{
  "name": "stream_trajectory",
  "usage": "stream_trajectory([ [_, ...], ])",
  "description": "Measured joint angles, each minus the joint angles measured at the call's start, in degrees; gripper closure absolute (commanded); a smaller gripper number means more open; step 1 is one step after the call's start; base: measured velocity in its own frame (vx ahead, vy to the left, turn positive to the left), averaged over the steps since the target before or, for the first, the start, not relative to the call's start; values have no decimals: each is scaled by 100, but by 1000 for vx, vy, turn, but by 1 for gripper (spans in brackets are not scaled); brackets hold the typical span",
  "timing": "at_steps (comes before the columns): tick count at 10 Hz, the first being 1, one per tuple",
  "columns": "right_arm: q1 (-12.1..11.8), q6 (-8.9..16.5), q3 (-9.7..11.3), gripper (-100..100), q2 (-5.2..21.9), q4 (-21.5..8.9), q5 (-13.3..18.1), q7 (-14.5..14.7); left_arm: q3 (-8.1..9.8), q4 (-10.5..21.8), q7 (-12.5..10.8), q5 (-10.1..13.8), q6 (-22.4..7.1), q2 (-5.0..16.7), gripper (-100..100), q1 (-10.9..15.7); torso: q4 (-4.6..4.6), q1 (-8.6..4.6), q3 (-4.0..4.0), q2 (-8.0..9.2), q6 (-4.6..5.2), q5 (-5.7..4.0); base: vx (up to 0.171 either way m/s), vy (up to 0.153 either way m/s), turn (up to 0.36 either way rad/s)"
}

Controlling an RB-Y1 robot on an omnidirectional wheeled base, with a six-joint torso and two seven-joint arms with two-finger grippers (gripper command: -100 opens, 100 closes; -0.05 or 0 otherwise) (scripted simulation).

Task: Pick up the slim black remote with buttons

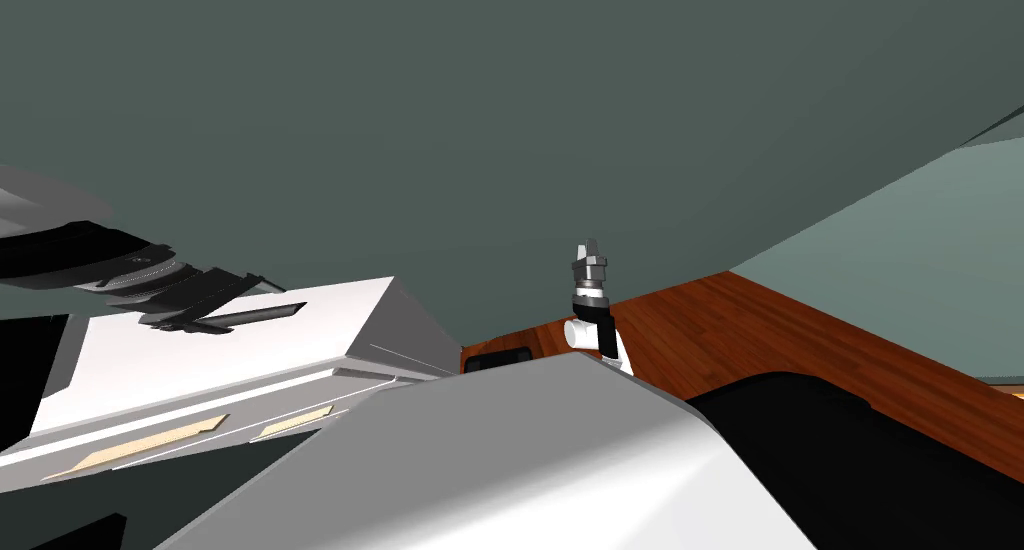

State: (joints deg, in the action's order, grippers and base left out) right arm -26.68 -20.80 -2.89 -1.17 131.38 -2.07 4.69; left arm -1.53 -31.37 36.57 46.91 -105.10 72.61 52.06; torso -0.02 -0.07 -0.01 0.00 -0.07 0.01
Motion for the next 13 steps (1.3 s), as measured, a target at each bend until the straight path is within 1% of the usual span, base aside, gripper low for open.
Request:
stream_trajectory([
  [1, 1, 0, 0, 0, 0, 0, 0, 0, 116, -177, -89, 164, 30, 81, -100, -185, 2, 3, 6, 10, 3, 0, -7, 13, -87],
  [2, 0, 0, 0, 0, 0, 0, 0, 0, 140, -177, -129, 255, 82, 115, -100, -294, 4, 6, 9, 15, -1, 2, -6, 7, -2],
  [3, 0, 0, 0, 0, 0, 0, 0, 0, 211, -324, -194, 345, 84, 127, -100, -552, 5, 7, 11, 17, -3, 3, -11, 6, -122],
  [4, 1, 0, 0, 0, 0, 0, 0, 0, 310, -439, -263, 505, 114, 233, -100, -724, 6, 5, 12, 20, 1, 0, -10, 10, -96],
  [5, 1, 0, 0, 0, 0, 0, 0, 0, 326, -421, -279, 592, 169, 272, -100, -822, 5, 5, 12, 19, -1, 2, -4, 6, -8],
  [6, 0, 0, 0, 0, 0, 0, 0, 0, 318, -383, -265, 617, 205, 281, -100, -914, 5, 6, 11, 18, -3, 2, 0, 1, 12],
  [7, 0, 0, 0, 0, 0, 0, 0, 0, 398, -545, -317, 691, 175, 308, -100, -1136, 5, 4, 11, 17, -3, 1, -6, 3, -140],
  [8, 1, 0, 0, 0, 0, 0, 0, 0, 499, -678, -400, 848, 198, 396, -100, -1299, 5, 2, 11, 18, 3, -1, -8, 11, -106],
  [9, 0, 0, 0, 0, 0, 0, 0, 0, 554, -742, -452, 964, 242, 436, -100, -1470, 5, 5, 11, 18, -1, 1, -4, 7, 6],
  [10, 0, 0, 0, 0, 0, 0, 0, 0, 585, -818, -502, 1019, 248, 441, -100, -1651, 5, 6, 11, 18, -3, 2, -7, 6, -134],
  [11, 1, 0, 0, 0, 0, 0, 0, 0, 648, -864, -545, 1146, 310, 520, -100, -1754, 5, 4, 11, 18, 3, -1, -8, 12, -93],
  [12, 0, 0, 0, 0, 0, 0, 0, 0, 726, -964, -595, 1285, 352, 573, -100, -1925, 5, 5, 11, 18, -1, 1, -4, 6, 11],
  [13, 0, 0, 0, 0, 0, 0, 0, 0, 792, -1102, -672, 1367, 348, 583, -100, -2162, 5, 5, 12, 18, -4, 2, -8, 5, -134],
])
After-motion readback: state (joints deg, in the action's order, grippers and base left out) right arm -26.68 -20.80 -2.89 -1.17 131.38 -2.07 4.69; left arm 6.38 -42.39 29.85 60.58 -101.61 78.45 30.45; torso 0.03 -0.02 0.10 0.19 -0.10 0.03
